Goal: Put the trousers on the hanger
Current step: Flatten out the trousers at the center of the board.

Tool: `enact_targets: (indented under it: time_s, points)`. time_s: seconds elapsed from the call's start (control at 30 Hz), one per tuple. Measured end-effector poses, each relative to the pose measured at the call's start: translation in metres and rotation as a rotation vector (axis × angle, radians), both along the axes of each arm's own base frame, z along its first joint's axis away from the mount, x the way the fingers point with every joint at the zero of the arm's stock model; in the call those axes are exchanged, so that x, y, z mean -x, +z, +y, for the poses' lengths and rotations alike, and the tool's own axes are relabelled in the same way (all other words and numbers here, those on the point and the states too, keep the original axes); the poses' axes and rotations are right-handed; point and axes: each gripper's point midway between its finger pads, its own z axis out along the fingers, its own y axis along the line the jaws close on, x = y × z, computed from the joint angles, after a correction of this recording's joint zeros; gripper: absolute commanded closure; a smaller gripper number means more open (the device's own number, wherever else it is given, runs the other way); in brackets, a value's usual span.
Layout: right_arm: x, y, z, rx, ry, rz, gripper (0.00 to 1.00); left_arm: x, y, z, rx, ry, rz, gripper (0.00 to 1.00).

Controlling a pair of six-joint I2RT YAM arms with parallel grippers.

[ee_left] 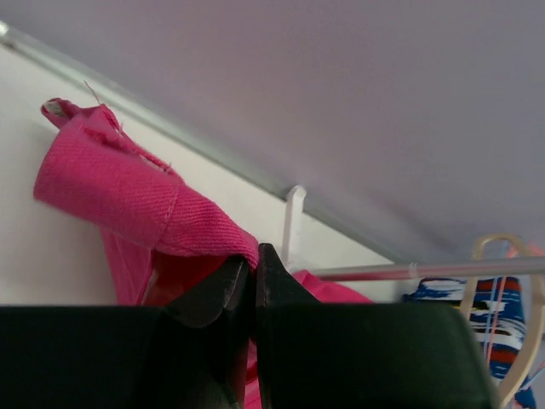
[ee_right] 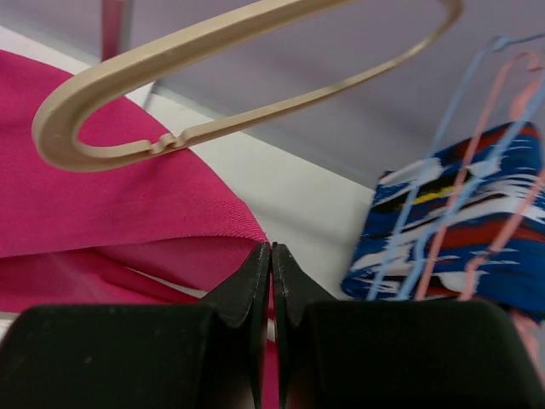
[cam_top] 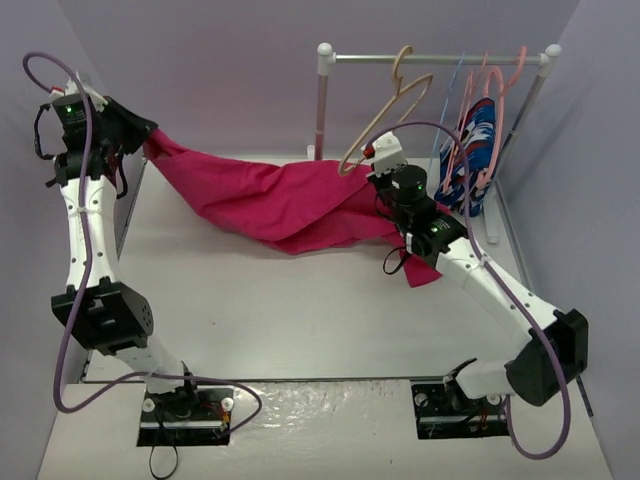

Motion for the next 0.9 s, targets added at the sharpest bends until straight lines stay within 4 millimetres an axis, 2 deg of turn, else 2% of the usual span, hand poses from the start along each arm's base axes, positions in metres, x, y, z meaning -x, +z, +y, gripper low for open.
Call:
enact_targets:
  time_s: [0.1, 0.17, 0.23, 0.27, 0.33, 0.4, 0.47, 0.5, 0.53, 0.6, 0.67, 0.73, 0.77, 0.9]
  points:
    - [0.019, 0.026, -0.015, 0.033, -0.049, -0.062, 1.0, -0.027, 0.032, -0.009, 0.043, -0.068, -0.102, 1.0]
    - [0.036, 0.036, -0.017, 0.036, -0.047, -0.079, 1.0, -0.032, 0.039, -0.011, 0.053, -0.098, -0.149, 1.0]
    - [0.058, 0.039, -0.014, 0.026, -0.019, -0.071, 1.0, -0.022, 0.026, -0.007, 0.069, -0.098, -0.151, 1.0]
    - [0.068, 0.037, -0.01, 0.014, -0.002, -0.056, 1.0, -0.013, 0.013, -0.001, 0.084, -0.08, -0.131, 1.0]
    - [0.089, 0.03, -0.002, -0.01, 0.04, -0.018, 0.92, 0.008, -0.017, 0.014, 0.111, -0.03, -0.089, 0.93]
    - [0.111, 0.013, 0.018, -0.042, 0.107, 0.053, 0.77, 0.034, -0.054, 0.041, 0.126, 0.073, -0.043, 0.81]
    - [0.137, -0.018, 0.045, -0.095, 0.189, 0.17, 0.6, 0.065, -0.099, 0.075, 0.143, 0.21, 0.036, 0.66]
    - [0.153, -0.04, 0.06, -0.109, 0.23, 0.244, 0.52, 0.08, -0.123, 0.089, 0.158, 0.268, 0.084, 0.57]
    - [0.17, -0.061, 0.072, -0.117, 0.267, 0.321, 0.48, 0.096, -0.146, 0.101, 0.174, 0.324, 0.132, 0.51]
    - [0.204, -0.105, 0.09, -0.116, 0.335, 0.474, 0.45, 0.118, -0.181, 0.119, 0.2, 0.402, 0.204, 0.42]
    - [0.237, -0.141, 0.097, -0.097, 0.372, 0.62, 0.44, 0.134, -0.204, 0.128, 0.231, 0.452, 0.26, 0.34]
    - [0.253, -0.157, 0.096, -0.102, 0.371, 0.699, 0.43, 0.143, -0.212, 0.132, 0.253, 0.48, 0.289, 0.3]
    - [0.255, -0.157, 0.095, -0.116, 0.359, 0.711, 0.43, 0.144, -0.211, 0.13, 0.256, 0.476, 0.289, 0.3]
    - [0.241, -0.15, 0.088, -0.18, 0.292, 0.699, 0.44, 0.149, -0.197, 0.109, 0.245, 0.425, 0.288, 0.29]
